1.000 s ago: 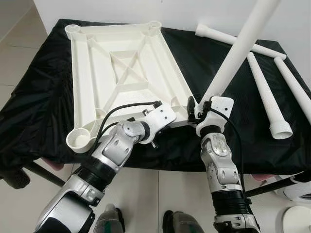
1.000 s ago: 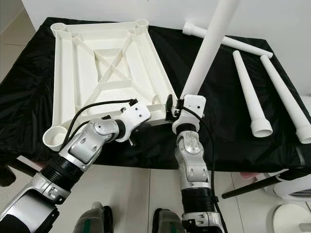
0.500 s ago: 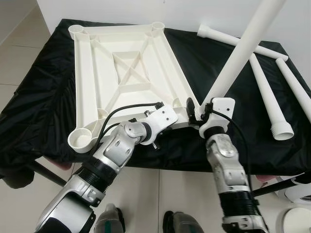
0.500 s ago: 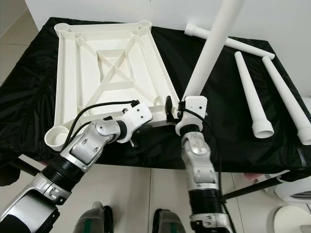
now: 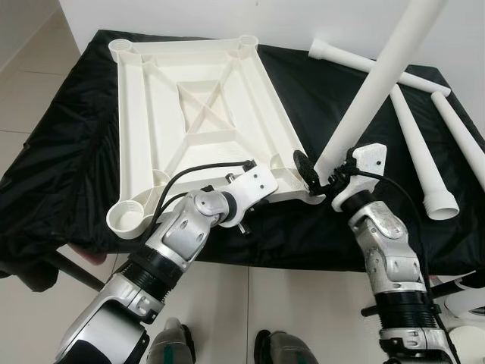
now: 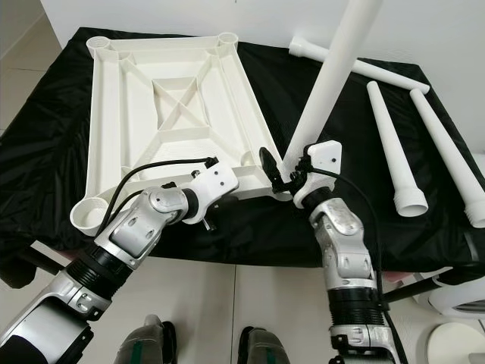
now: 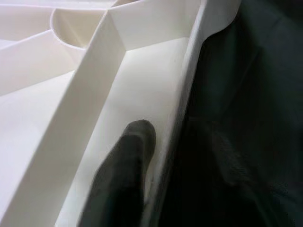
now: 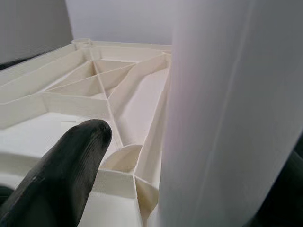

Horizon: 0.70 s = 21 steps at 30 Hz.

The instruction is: Building children table

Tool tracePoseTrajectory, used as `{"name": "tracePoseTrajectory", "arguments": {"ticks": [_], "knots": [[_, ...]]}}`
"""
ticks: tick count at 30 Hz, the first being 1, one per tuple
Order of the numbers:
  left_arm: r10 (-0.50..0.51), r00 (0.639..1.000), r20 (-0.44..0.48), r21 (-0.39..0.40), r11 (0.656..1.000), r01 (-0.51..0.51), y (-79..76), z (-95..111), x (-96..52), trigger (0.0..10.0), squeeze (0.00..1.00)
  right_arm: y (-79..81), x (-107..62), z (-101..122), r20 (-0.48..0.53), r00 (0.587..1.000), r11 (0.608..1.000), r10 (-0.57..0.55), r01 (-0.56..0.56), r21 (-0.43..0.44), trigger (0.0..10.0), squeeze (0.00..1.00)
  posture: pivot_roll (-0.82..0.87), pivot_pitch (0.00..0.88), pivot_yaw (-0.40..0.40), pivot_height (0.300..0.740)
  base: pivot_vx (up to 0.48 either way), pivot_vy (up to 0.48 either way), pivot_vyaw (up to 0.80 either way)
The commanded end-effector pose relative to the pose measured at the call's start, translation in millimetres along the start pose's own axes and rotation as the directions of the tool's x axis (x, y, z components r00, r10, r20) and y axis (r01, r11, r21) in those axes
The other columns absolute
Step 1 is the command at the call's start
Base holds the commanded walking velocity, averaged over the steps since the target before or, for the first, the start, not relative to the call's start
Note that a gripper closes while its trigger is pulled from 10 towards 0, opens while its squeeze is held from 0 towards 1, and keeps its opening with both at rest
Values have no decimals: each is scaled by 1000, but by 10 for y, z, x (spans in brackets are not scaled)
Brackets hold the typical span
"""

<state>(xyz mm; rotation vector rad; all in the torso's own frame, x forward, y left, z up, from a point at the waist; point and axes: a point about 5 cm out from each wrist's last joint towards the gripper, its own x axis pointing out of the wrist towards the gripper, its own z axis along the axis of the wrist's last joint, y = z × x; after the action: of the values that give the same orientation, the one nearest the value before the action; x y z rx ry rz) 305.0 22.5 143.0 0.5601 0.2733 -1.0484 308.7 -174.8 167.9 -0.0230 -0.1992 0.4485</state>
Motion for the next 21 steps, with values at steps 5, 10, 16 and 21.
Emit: {"name": "tracePoseTrajectory", "arguments": {"ticks": [5,10,16,21], "knots": [[-75,997,21,11,997,75,-115,32,35,10000,1000,-187,-21,26,-6,1000,999,25,-25,-20,10000,0,-20,89,-51,740,0,0,0],[-80,996,29,6,997,79,-120,37,33,7255,0,-206,-33,27,-10,999,998,51,-51,-25,10000,0,-22,91,-49,740,0,0,0],[-80,996,41,0,997,80,-114,46,19,0,0,-220,-46,29,-9,998,997,69,-69,-26,10000,0,-25,93,-46,740,0,0,0],[-91,995,44,6,996,90,-128,47,20,0,0,-279,-61,24,-19,996,996,84,-85,-39,10000,0,-28,94,-45,740,0,0,0]]}}
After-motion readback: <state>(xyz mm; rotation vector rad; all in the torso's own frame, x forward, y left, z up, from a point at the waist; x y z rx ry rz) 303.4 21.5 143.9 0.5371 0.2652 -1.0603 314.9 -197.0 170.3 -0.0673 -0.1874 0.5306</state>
